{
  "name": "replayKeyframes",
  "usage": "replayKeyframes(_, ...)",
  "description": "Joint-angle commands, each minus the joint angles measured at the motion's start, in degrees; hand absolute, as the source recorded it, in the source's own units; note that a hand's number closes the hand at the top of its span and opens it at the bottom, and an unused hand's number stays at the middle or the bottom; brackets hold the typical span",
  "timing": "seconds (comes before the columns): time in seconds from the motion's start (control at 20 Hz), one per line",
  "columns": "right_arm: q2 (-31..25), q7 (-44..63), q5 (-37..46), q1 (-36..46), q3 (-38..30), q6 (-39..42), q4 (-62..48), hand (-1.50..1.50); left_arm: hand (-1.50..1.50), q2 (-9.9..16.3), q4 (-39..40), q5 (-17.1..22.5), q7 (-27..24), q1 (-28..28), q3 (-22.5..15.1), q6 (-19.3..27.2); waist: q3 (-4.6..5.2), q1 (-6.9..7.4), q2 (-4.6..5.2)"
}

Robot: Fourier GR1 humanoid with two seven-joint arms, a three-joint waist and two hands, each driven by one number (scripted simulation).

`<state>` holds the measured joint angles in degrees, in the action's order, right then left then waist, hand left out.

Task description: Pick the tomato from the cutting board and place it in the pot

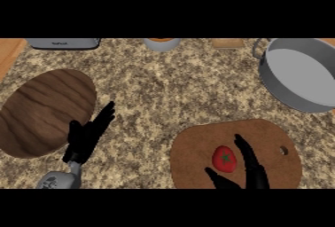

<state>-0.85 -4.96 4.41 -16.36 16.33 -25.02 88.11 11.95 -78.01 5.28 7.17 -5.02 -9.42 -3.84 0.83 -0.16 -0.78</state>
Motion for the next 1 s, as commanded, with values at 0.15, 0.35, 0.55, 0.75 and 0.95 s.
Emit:
replayKeyframes(0.15, 0.8, -8.14, -2.01, 6.71, -3.83, 1.79, -14.07, 1.5, 0.0, -1.41, 1.14, -0.9, 1.6, -2.35, 0.26, 0.24, -0.9, 0.27, 0.87)
replayKeyframes(0.35, 0.82, -11.22, -5.93, 5.68, -1.06, 0.1, -14.2, 1.5, 0.0, -1.7, 0.02, -0.22, 2.13, -2.01, 0.78, 0.02, -0.89, 0.28, 0.86)
replayKeyframes(0.55, -7.46, -16.15, -13.19, 5.16, -7.89, 9.14, -12.24, 1.5, 0.0, -0.29, 0.81, -0.3, -0.24, -0.33, 1.49, -1.3, -0.91, 0.02, 0.87)
replayKeyframes(0.75, -24.71, -16.41, -18.93, 6.64, -18.18, 21.92, -12.92, 1.5, 0.0, -0.21, -0.34, -0.33, 0.16, -0.14, 1.22, -0.99, -1.3, -0.19, 1.14)
replayKeyframes(0.95, -33.69, -19.79, -24.89, 8.67, -26.66, 30.88, -19.13, 1.5, 0.0, -1.14, -0.7, -0.61, -0.35, 1.17, 0.44, -0.56, -1.57, 0.23, 1.12)
